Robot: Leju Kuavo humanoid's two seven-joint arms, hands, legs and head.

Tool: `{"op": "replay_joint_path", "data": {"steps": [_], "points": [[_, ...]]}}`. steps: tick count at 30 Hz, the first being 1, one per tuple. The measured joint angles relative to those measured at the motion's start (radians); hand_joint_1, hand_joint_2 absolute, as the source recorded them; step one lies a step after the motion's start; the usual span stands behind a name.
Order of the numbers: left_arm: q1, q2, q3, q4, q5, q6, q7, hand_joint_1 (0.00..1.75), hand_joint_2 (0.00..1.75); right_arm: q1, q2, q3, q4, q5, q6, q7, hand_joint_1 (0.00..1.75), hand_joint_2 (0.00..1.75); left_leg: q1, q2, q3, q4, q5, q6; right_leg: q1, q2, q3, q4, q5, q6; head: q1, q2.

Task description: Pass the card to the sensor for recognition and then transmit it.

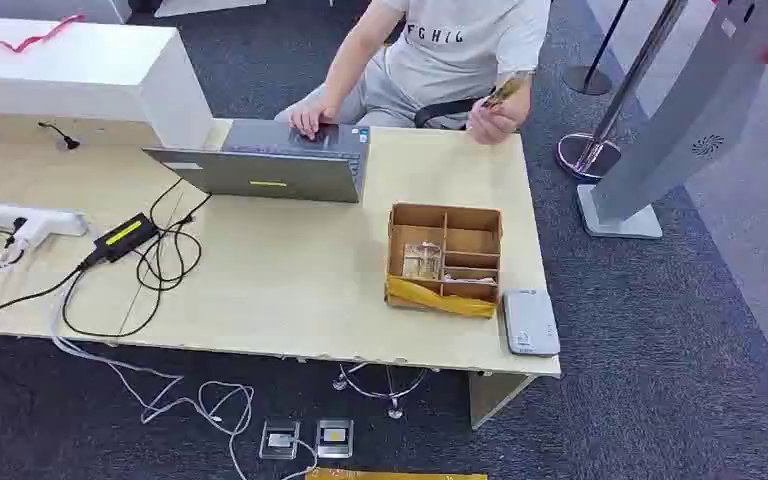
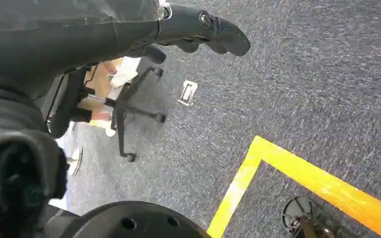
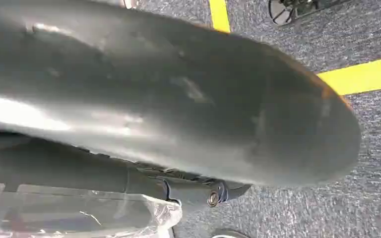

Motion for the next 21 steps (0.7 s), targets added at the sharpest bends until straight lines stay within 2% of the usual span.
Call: {"op": "replay_joint_path", "data": {"steps": [3, 4, 10, 15, 17, 19, 21], "points": [[0.000, 0.002, 0.000, 0.003, 0.000, 0.000, -0.003, 0.00, 0.00, 0.000, 0.000, 0.000, 0.000, -0.003, 0.000, 0.004, 0.00, 0.00, 0.000, 0.000, 0.000, 0.000, 0.000, 0.000, 0.000, 0.000, 0.000, 0.000, 0.000, 0.000, 0.000, 0.000], [0.000, 0.002, 0.000, 0.004, -0.002, 0.000, -0.004, 0.00, 0.00, 0.000, 0.000, 0.000, 0.000, -0.006, 0.002, 0.006, 0.00, 1.75, 0.000, 0.000, 0.000, 0.000, 0.000, 0.000, 0.000, 0.000, 0.000, 0.000, 0.000, 0.000, 0.000, 0.000], [0.000, 0.003, 0.000, 0.006, -0.010, -0.001, -0.008, 0.00, 0.00, 0.000, -0.008, -0.001, 0.000, -0.078, 0.032, 0.001, 0.00, 1.75, 0.000, 0.000, 0.000, 0.000, 0.000, 0.000, 0.000, 0.000, 0.000, 0.000, 0.000, 0.000, 0.000, 0.000], [0.001, 0.005, 0.001, 0.006, -0.011, -0.002, -0.009, 0.00, 0.00, -0.001, -0.057, -0.018, 0.000, -0.137, 0.026, -0.079, 0.00, 1.75, -0.001, 0.000, 0.000, 0.000, 0.000, 0.000, -0.001, 0.000, 0.000, 0.000, 0.000, 0.000, 0.000, 0.000], [0.001, 0.005, 0.001, 0.006, -0.010, -0.001, -0.009, 0.00, 0.00, 0.000, -0.091, -0.036, 0.001, -0.179, 0.019, -0.140, 0.00, 1.75, -0.002, 0.000, 0.000, 0.000, 0.000, 0.000, -0.001, 0.000, 0.000, 0.000, 0.000, 0.000, 0.000, 0.000], [0.001, 0.005, 0.001, 0.006, -0.006, 0.001, -0.015, 0.00, 0.00, -0.003, -0.158, -0.080, 0.001, -0.259, 0.016, -0.241, 0.00, 1.75, -0.003, 0.000, 0.000, 0.000, 0.000, 0.001, -0.004, 0.000, 0.001, 0.000, 0.001, 0.001, -0.001, 0.000], [0.001, 0.008, 0.001, 0.006, -0.005, 0.001, -0.029, 0.00, 0.00, -0.021, -0.236, -0.123, 0.000, -0.323, 0.005, -0.315, 0.00, 1.75, -0.004, 0.000, 0.000, 0.000, 0.001, 0.001, -0.004, 0.000, 0.001, -0.001, 0.001, 0.002, 0.000, 0.000]]}}
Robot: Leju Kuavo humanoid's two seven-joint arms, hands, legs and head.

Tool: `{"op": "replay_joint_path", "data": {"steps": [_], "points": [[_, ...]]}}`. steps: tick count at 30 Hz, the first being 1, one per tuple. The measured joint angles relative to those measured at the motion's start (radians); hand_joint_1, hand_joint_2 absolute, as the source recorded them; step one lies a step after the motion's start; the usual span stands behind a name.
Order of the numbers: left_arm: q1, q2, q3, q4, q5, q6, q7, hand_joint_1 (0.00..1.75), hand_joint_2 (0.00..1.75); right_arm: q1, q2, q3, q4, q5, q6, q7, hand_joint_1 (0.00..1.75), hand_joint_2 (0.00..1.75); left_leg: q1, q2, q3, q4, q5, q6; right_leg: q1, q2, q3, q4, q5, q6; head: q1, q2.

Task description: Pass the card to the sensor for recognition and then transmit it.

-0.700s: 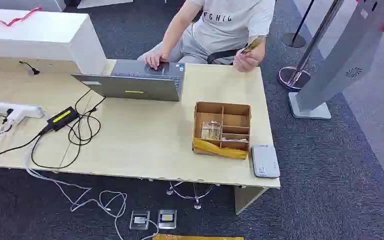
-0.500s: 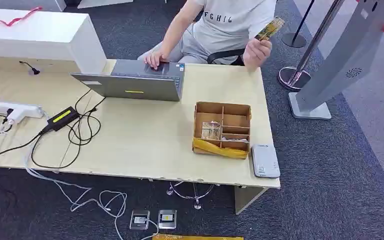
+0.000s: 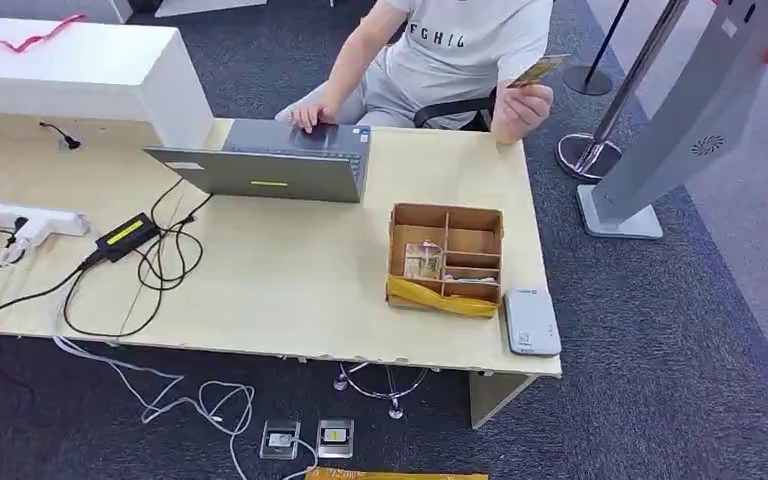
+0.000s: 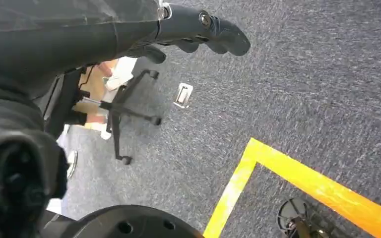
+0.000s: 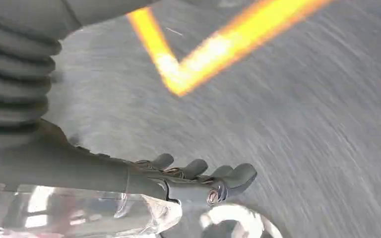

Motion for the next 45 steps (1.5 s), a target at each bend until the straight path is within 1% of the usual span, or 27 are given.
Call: {"op": "replay_joint_path", "data": {"steps": [2, 5, 6, 8, 11, 12, 13, 14, 15, 16, 18, 20, 21, 23, 25, 28, 29, 32, 34, 37, 39, 41, 44, 45], "points": [[0.000, 0.001, 0.000, 0.000, 0.002, 0.000, -0.011, 0.00, 0.00, -0.029, -0.101, -0.055, -0.011, -0.026, -0.028, -0.043, 0.00, 1.75, -0.003, 0.001, 0.001, 0.000, 0.000, 0.002, -0.002, 0.001, 0.000, 0.000, 0.001, 0.001, -0.001, 0.000], [-0.001, 0.002, 0.000, 0.000, -0.002, -0.005, -0.020, 0.00, 0.00, -0.033, -0.211, -0.155, -0.075, -0.045, -0.117, -0.057, 0.00, 1.75, -0.002, -0.002, 0.001, 0.000, 0.001, 0.004, -0.002, -0.002, 0.002, -0.001, 0.001, 0.002, 0.001, 0.000], [0.000, 0.002, 0.000, 0.000, -0.004, -0.007, -0.020, 0.00, 0.00, -0.021, -0.243, -0.199, -0.116, -0.030, -0.127, -0.049, 0.00, 1.75, -0.002, -0.002, 0.001, 0.000, 0.001, 0.004, -0.002, -0.003, 0.002, 0.000, 0.001, 0.002, 0.001, 0.000], [0.000, 0.003, 0.000, 0.000, -0.009, -0.010, -0.020, 0.00, 0.00, 0.002, -0.297, -0.285, -0.209, 0.037, -0.136, -0.020, 0.00, 1.75, -0.002, -0.002, -0.001, 0.000, 0.001, 0.004, -0.002, -0.003, 0.002, 0.000, 0.001, 0.002, 0.000, 0.000], [0.000, 0.005, 0.000, 0.000, -0.011, -0.016, -0.022, 0.00, 0.00, 0.000, -0.374, -0.406, -0.316, 0.206, -0.139, 0.032, 0.00, 1.75, -0.002, 0.000, 0.000, 0.000, 0.001, 0.004, -0.001, -0.001, 0.001, 0.001, 0.001, 0.002, 0.000, 0.000], [0.000, 0.005, 0.000, 0.000, -0.011, -0.019, -0.023, 0.00, 0.00, -0.005, -0.393, -0.436, -0.332, 0.277, -0.139, 0.062, 0.00, 1.75, -0.002, -0.001, 0.000, 0.000, 0.002, 0.004, -0.001, -0.002, 0.001, 0.001, 0.001, 0.002, 0.000, 0.000], [0.000, 0.005, 0.000, 0.000, -0.011, -0.021, -0.024, 0.00, 0.00, -0.006, -0.412, -0.472, -0.354, 0.402, -0.139, 0.105, 0.00, 1.75, -0.002, -0.002, 0.000, 0.000, 0.002, 0.005, -0.001, -0.003, 0.002, 0.001, 0.001, 0.002, 0.000, 0.000], [0.000, 0.005, 0.000, 0.000, -0.011, -0.023, -0.026, 0.00, 0.00, -0.005, -0.425, -0.506, -0.377, 0.530, -0.139, 0.180, 0.00, 1.75, -0.001, -0.003, -0.001, 0.000, 0.003, 0.005, -0.001, -0.005, 0.003, 0.001, 0.001, 0.002, 0.000, 0.000], [0.000, 0.005, 0.000, 0.000, -0.012, -0.028, -0.026, 0.00, 0.00, 0.001, -0.438, -0.564, -0.420, 0.715, -0.139, 0.298, 0.00, 1.75, -0.001, -0.004, -0.002, 0.000, 0.003, 0.004, 0.000, -0.005, 0.004, 0.001, 0.001, 0.002, 0.000, 0.000], [0.000, 0.006, 0.000, 0.000, -0.014, -0.032, -0.026, 0.00, 0.00, 0.011, -0.443, -0.612, -0.474, 0.868, -0.139, 0.402, 0.00, 1.75, -0.001, -0.004, -0.002, 0.000, 0.003, 0.004, 0.000, -0.006, 0.004, 0.001, 0.001, 0.002, 0.000, 0.000], [0.001, 0.006, 0.000, 0.000, -0.022, -0.041, -0.027, 0.00, 0.00, 0.023, -0.449, -0.715, -0.592, 1.054, -0.139, 0.534, 0.00, 1.75, -0.001, -0.005, -0.001, 0.000, 0.003, 0.004, -0.001, -0.006, 0.004, 0.001, 0.001, 0.002, 0.000, 0.000], [0.001, 0.009, 0.000, 0.000, -0.026, -0.045, -0.029, 0.00, 0.00, 0.017, -0.464, -0.816, -0.713, 1.167, -0.140, 0.641, 0.00, 1.75, -0.001, -0.006, -0.001, 0.000, 0.004, 0.005, -0.001, -0.007, 0.004, 0.002, 0.001, 0.002, 0.000, 0.000], [0.001, 0.010, 0.000, 0.000, -0.028, -0.046, -0.029, 0.00, 0.00, 0.003, -0.476, -0.850, -0.765, 1.195, -0.140, 0.672, 0.00, 1.75, -0.001, -0.007, -0.001, 0.000, 0.004, 0.004, -0.001, -0.007, 0.003, 0.002, 0.001, 0.002, -0.001, 0.000], [0.003, 0.012, 0.000, 0.000, -0.033, -0.047, -0.029, 0.00, 0.00, -0.033, -0.504, -0.904, -0.865, 1.219, -0.140, 0.698, 0.00, 1.75, -0.001, -0.007, -0.001, 0.000, 0.005, 0.004, -0.001, -0.007, 0.003, 0.002, 0.002, 0.002, -0.001, 0.000], [0.004, 0.013, 0.000, 0.000, -0.038, -0.042, -0.029, 0.00, 0.00, -0.083, -0.519, -0.935, -0.953, 1.243, -0.140, 0.719, 0.00, 1.75, -0.001, -0.006, 0.000, 0.000, 0.005, 0.004, -0.001, -0.006, 0.003, 0.002, 0.002, 0.002, -0.001, 0.000], [0.004, 0.014, 0.000, 0.000, -0.047, -0.030, -0.025, 0.00, 0.00, -0.161, -0.532, -0.938, -1.053, 1.266, -0.140, 0.738, 0.00, 1.75, -0.001, -0.007, 0.000, 0.000, 0.005, 0.003, -0.001, -0.007, 0.003, 0.002, 0.002, 0.002, 0.000, 0.000], [0.004, 0.014, 0.000, 0.000, -0.048, -0.023, -0.023, 0.00, 0.00, -0.194, -0.533, -0.934, -1.086, 1.253, -0.136, 0.732, 0.00, 1.75, -0.001, -0.007, -0.002, 0.000, 0.005, 0.003, -0.001, -0.006, 0.003, 0.002, 0.002, 0.002, 0.000, 0.000], [0.004, 0.014, 0.000, 0.000, -0.062, -0.009, -0.019, 0.00, 0.00, -0.316, -0.527, -0.881, -1.168, 1.184, -0.100, 0.667, 0.00, 1.75, -0.001, -0.006, -0.003, 0.000, 0.005, 0.003, -0.001, -0.006, 0.001, 0.003, 0.002, 0.002, 0.000, 0.000], [0.003, 0.014, 0.000, 0.000, -0.066, -0.006, -0.019, 0.00, 0.00, -0.397, -0.521, -0.820, -1.207, 1.185, -0.068, 0.658, 0.00, 1.75, 0.000, -0.006, -0.002, 0.000, 0.006, 0.002, 0.000, -0.006, 0.000, 0.003, 0.002, 0.002, 0.000, 0.000], [0.003, 0.013, 0.000, 0.000, -0.063, -0.002, -0.012, 0.00, 0.00, -0.529, -0.496, -0.703, -1.242, 1.244, 0.007, 0.669, 0.00, 1.75, 0.000, -0.009, -0.007, 0.000, 0.006, 0.001, 0.000, -0.007, -0.001, 0.004, 0.002, 0.001, 0.000, 0.000], [0.002, 0.011, 0.000, 0.000, -0.053, 0.000, -0.008, 0.00, 0.00, -0.625, -0.465, -0.599, -1.249, 1.314, 0.059, 0.676, 0.00, 1.75, 0.000, -0.008, -0.005, 0.000, 0.007, 0.001, 0.000, -0.006, -0.003, 0.005, 0.002, 0.001, -0.001, 0.000], [-0.001, 0.005, 0.000, 0.000, -0.052, 0.000, -0.008, 0.00, 0.00, -0.702, -0.434, -0.516, -1.249, 1.393, 0.093, 0.687, 0.00, 1.75, 0.001, -0.010, -0.006, 0.000, 0.007, 0.001, 0.001, -0.009, -0.003, 0.005, 0.002, 0.001, 0.001, 0.000], [-0.002, 0.002, 0.000, 0.000, -0.061, -0.001, -0.009, 0.00, 0.00, -0.776, -0.391, -0.399, -1.248, 1.477, 0.133, 0.707, 0.00, 1.75, 0.002, -0.012, -0.006, 0.000, 0.008, 0.000, 0.002, -0.010, -0.004, 0.004, 0.002, 0.001, 0.000, 0.000], [-0.002, 0.002, 0.000, 0.000, -0.066, -0.003, -0.010, 0.00, 0.00, -0.787, -0.385, -0.381, -1.248, 1.495, 0.145, 0.711, 0.00, 1.75, 0.002, -0.014, -0.007, 0.000, 0.008, 0.000, 0.002, -0.012, -0.003, 0.004, 0.002, 0.001, 0.000, 0.000]]}}
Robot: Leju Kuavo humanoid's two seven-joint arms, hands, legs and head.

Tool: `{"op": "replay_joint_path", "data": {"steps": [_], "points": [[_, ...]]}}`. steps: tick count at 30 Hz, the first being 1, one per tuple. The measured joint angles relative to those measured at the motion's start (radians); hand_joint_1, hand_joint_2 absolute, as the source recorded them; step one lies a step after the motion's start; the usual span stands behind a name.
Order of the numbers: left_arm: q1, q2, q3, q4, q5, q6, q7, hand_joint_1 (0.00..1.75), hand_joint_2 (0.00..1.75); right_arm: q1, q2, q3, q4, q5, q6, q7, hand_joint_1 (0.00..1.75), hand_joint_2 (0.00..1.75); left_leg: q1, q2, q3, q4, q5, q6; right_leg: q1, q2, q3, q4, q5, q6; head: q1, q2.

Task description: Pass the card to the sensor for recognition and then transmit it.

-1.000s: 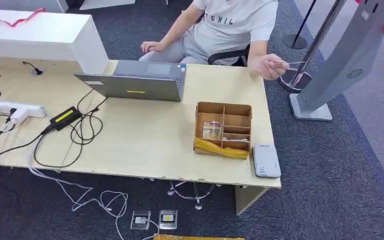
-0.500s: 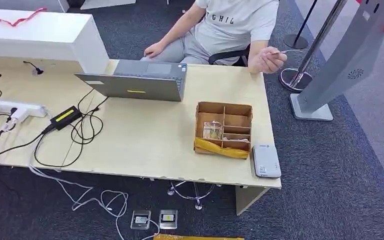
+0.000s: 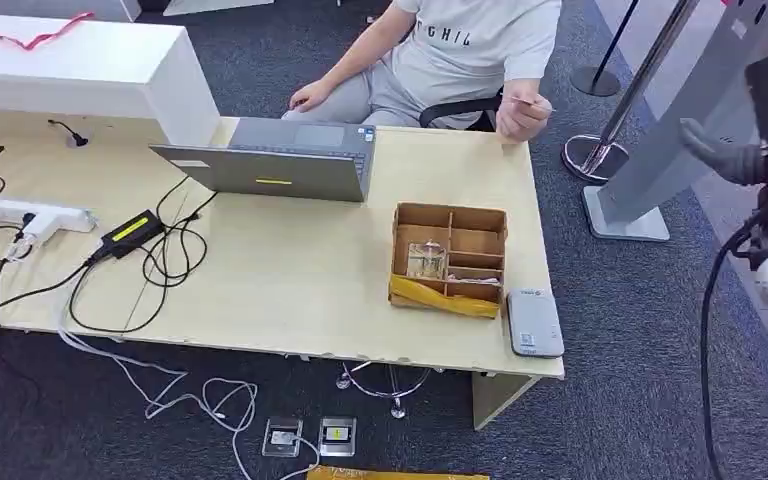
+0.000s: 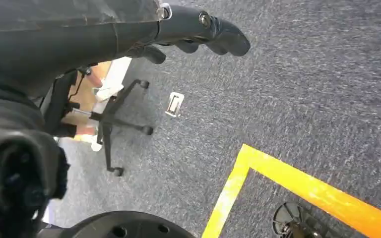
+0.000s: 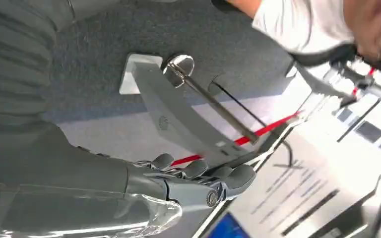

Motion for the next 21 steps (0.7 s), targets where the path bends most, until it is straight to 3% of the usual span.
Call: {"op": "replay_joint_path", "data": {"steps": [4, 7, 10, 16, 21], "points": [[0.003, 0.008, 0.000, 0.000, -0.034, -0.039, 0.002, 0.00, 0.00, -0.050, 0.036, 0.132, 0.002, 0.213, 0.138, 0.050, 0.00, 1.75, 0.000, 0.001, -0.002, 0.000, 0.000, -0.001, 0.000, 0.001, -0.002, 0.000, 0.000, 0.000, 0.000, 0.000], [0.003, 0.013, -0.001, 0.000, -0.040, -0.048, 0.002, 0.00, 0.00, -0.060, 0.053, 0.215, 0.007, 0.304, 0.246, 0.061, 0.00, 1.75, 0.000, 0.000, -0.002, 0.000, 0.000, -0.001, 0.000, 0.000, -0.002, 0.000, 0.000, 0.000, 0.000, 0.000], [0.006, 0.017, -0.001, 0.000, -0.042, -0.050, 0.002, 0.00, 0.00, -0.061, 0.079, 0.269, 0.031, 0.347, 0.298, 0.061, 0.00, 1.75, 0.000, 0.000, -0.002, 0.000, 0.000, -0.001, 0.000, 0.000, -0.003, 0.000, 0.000, 0.000, 0.001, 0.000], [0.007, 0.024, -0.001, 0.000, -0.046, -0.050, -0.011, 0.00, 0.00, -0.058, 0.133, 0.340, 0.103, 0.369, 0.332, 0.061, 0.00, 1.75, 0.000, 0.000, -0.002, 0.000, 0.000, -0.001, 0.000, 0.001, -0.003, 0.000, 0.000, 0.000, 0.000, 0.000], [0.007, 0.028, -0.001, 0.000, -0.042, -0.059, -0.025, 0.00, 0.00, -0.051, 0.167, 0.366, 0.169, 0.322, 0.302, 0.048, 0.00, 1.75, 0.000, 0.000, -0.002, 0.000, 0.000, -0.001, 0.000, 0.001, -0.003, 0.000, 0.000, 0.000, 0.000, 0.000]]}}
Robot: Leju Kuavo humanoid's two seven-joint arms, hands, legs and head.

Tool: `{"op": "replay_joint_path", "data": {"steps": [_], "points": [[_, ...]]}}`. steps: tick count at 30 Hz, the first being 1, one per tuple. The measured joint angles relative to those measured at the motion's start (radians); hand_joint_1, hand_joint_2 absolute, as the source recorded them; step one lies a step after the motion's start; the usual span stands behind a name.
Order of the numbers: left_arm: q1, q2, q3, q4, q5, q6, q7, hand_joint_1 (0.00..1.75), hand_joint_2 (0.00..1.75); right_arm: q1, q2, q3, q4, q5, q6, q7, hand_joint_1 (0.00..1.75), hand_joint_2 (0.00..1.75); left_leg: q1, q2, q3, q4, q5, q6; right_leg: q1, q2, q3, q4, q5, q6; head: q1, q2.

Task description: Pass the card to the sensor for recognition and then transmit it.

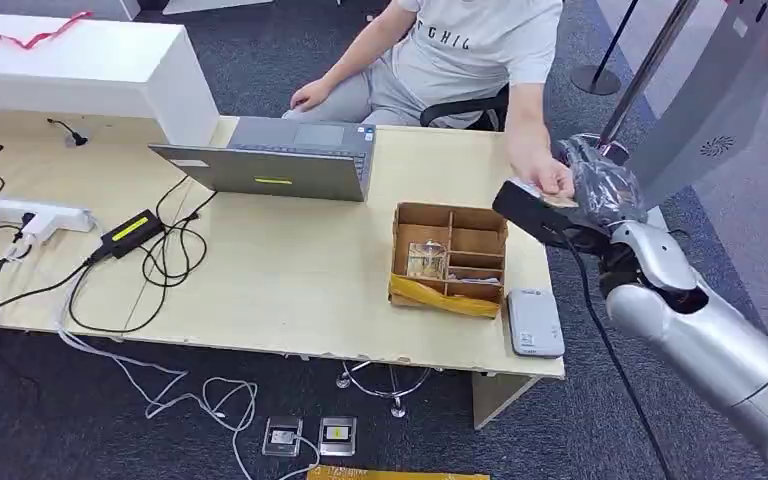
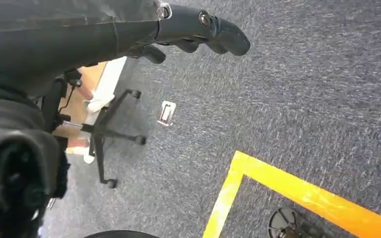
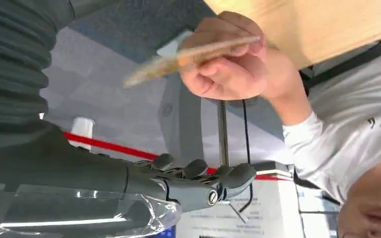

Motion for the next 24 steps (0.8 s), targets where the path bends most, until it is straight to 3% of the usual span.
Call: {"op": "replay_joint_path", "data": {"steps": [3, 4, 5, 6, 11, 18, 24], "points": [[0.002, 0.003, 0.000, 0.000, -0.005, -0.014, 0.001, 0.00, 0.00, 0.005, 0.008, 0.005, 0.026, -0.007, -0.018, -0.008, 0.00, 1.75, 0.000, 0.000, 0.000, 0.000, 0.000, 0.000, 0.000, 0.000, 0.000, 0.000, 0.000, 0.000, 0.000, 0.000], [0.002, 0.005, 0.000, 0.000, -0.005, -0.018, 0.006, 0.00, 0.00, 0.007, 0.011, 0.005, 0.034, -0.007, -0.023, -0.008, 1.64, 1.75, 0.000, 0.000, 0.000, 0.000, 0.000, 0.000, 0.000, 0.000, 0.000, 0.000, 0.000, 0.000, 0.000, 0.000], [0.002, 0.006, 0.000, 0.000, -0.006, -0.021, 0.009, 0.00, 0.00, 0.009, 0.013, 0.005, 0.040, -0.005, -0.031, -0.008, 1.64, 1.75, 0.000, 0.000, 0.000, 0.000, 0.000, 0.000, 0.000, 0.000, 0.000, 0.000, 0.000, 0.000, 0.000, 0.000], [0.002, 0.007, 0.000, 0.000, -0.009, -0.023, 0.011, 0.00, 0.00, 0.014, 0.014, 0.005, 0.045, 0.005, -0.047, -0.001, 1.75, 1.75, 0.000, 0.000, 0.000, 0.000, 0.000, 0.000, 0.000, 0.000, 0.000, 0.000, 0.000, 0.000, 0.000, 0.000], [0.006, 0.013, 0.000, 0.000, -0.021, -0.048, 0.010, 0.00, 0.00, 0.044, 0.008, -0.006, 0.058, 0.056, -0.135, 0.031, 1.75, 1.75, 0.000, 0.001, 0.001, 0.000, 0.000, 0.000, 0.000, 0.001, -0.001, 0.000, 0.000, 0.000, 0.000, 0.000], [0.008, 0.024, -0.002, 0.000, -0.030, -0.059, -0.012, 0.00, 0.00, 0.083, -0.029, -0.051, 0.057, 0.086, -0.174, 0.031, 1.75, 1.75, 0.000, 0.005, 0.002, 0.000, 0.000, 0.000, 0.000, 0.003, -0.001, 0.000, 0.001, 0.000, 0.000, 0.000], [0.008, 0.025, -0.002, 0.001, -0.018, -0.028, -0.041, 0.00, 0.00, 0.106, -0.053, -0.098, 0.046, 0.111, -0.205, 0.034, 1.75, 1.75, 0.000, 0.005, 0.002, 0.000, 0.000, 0.000, 0.000, 0.004, -0.001, 0.000, 0.001, -0.001, 0.000, 0.000]]}}
